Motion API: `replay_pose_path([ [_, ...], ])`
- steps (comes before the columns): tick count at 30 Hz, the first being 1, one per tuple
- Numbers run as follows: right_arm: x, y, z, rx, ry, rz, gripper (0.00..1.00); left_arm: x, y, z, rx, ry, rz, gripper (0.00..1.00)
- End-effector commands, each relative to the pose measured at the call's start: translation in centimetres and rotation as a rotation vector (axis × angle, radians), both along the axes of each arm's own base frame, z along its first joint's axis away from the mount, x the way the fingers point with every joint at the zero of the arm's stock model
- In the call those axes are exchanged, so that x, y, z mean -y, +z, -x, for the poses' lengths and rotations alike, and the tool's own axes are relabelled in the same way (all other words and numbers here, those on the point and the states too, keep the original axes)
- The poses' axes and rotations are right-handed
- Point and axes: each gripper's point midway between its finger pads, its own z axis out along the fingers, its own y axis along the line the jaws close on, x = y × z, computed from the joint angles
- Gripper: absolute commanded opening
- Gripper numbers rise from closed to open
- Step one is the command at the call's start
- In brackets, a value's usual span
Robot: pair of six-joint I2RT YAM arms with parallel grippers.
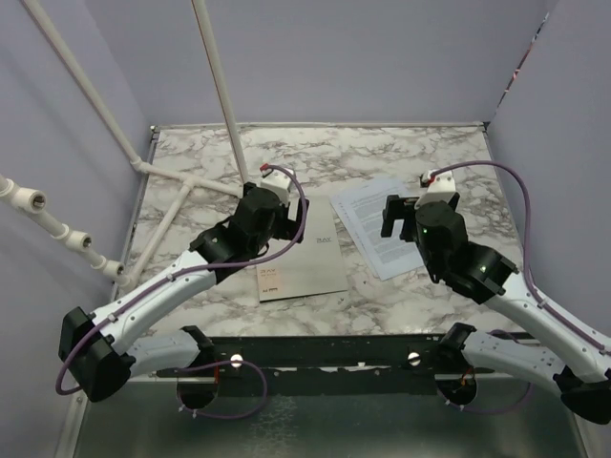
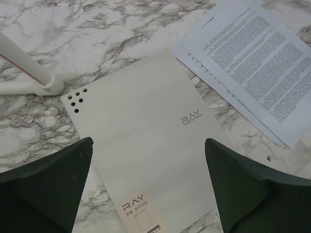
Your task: Put the files into the folder
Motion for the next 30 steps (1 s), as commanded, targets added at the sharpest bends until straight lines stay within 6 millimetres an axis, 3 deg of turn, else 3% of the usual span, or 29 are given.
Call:
replay_pose_path([
  [1,0.2,0.6,-0.1,-0.012,-0.018,0.019,1.0,-2.5,2.6,-0.1,0.053,0.128,0.008,0.99],
  [7,0.5,-0.3,0.5,-0.044,0.006,0.053,1.0,-4.3,2.3,0.6,0.042,0.214,0.036,0.99],
  [12,-0.1,-1.0,1.0,-0.077,0.059,0.063,1.0,-6.1,0.2,1.0,-0.015,0.318,0.005,0.99],
  [17,-2.0,-2.6,1.4,-0.138,0.143,0.048,1.0,-7.2,-2.1,1.0,-0.058,0.387,-0.018,0.99],
  [25,-7.5,-8.8,1.5,-0.338,0.305,0.023,1.0,-9.2,-6.7,-0.5,-0.203,0.468,0.004,0.99],
  [30,-10.4,-11.5,1.7,-0.437,0.374,-0.024,1.0,-10.7,-9.0,-0.8,-0.255,0.545,0.045,0.99],
])
